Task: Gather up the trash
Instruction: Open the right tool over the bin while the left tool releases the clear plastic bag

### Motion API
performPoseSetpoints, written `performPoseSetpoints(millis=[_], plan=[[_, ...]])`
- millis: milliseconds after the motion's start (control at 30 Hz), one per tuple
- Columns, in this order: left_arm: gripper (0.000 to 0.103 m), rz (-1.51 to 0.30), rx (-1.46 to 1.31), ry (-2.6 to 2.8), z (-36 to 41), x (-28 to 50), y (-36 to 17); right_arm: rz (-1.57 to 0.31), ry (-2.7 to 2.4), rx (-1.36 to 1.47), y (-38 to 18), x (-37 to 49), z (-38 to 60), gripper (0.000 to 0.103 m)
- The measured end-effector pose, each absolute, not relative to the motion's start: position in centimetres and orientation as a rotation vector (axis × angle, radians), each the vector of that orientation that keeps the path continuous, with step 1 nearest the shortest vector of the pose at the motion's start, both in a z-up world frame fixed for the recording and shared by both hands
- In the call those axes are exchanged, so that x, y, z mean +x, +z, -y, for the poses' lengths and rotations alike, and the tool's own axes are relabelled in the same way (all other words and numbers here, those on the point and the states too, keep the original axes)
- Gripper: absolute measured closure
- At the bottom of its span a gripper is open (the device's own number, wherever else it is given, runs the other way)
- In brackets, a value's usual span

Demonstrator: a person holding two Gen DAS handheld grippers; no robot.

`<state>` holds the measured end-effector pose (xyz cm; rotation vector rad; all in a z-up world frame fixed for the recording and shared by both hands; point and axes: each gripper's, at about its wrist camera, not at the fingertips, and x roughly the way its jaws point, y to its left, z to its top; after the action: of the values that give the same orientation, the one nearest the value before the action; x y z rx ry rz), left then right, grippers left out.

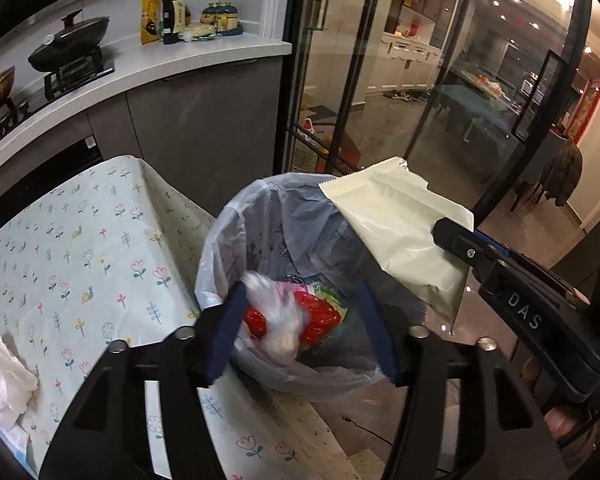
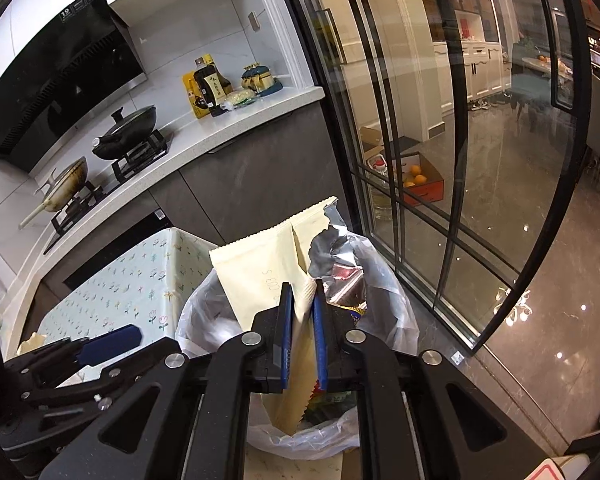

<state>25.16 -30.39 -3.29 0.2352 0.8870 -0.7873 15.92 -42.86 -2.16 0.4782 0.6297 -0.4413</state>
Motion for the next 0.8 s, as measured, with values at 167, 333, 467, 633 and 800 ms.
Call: performPoseSetpoints(millis=[167, 333, 467, 633, 800], plan=[[0.037, -0.869, 0.237, -0.75, 29.6, 25.6, -2.9, -0.61, -0.445, 0.476, -1.9, 16.8, 42.4, 0.068], [0.031, -0.84, 0.231, -0.716, 28.4, 25.8, -2.0, -0.579, -0.454, 0.465, -0.9, 17.0, 41.7, 0.058], [0.031, -0.824, 0.214, -0.707, 27.3, 25.9, -1.0, -0.559, -0.451, 0.452, 0.3, 16.6, 40.9, 0.056], [0.03, -0.794, 0.189, -0.695, 25.7, 25.6, 0.5, -0.529, -0.442, 0.428, 2.1, 15.9, 39.3, 0.052], [0.03, -0.764, 0.171, -0.668, 23.3, 25.5, 2.1, -0.505, -0.417, 0.401, 4.1, 15.6, 36.9, 0.051]])
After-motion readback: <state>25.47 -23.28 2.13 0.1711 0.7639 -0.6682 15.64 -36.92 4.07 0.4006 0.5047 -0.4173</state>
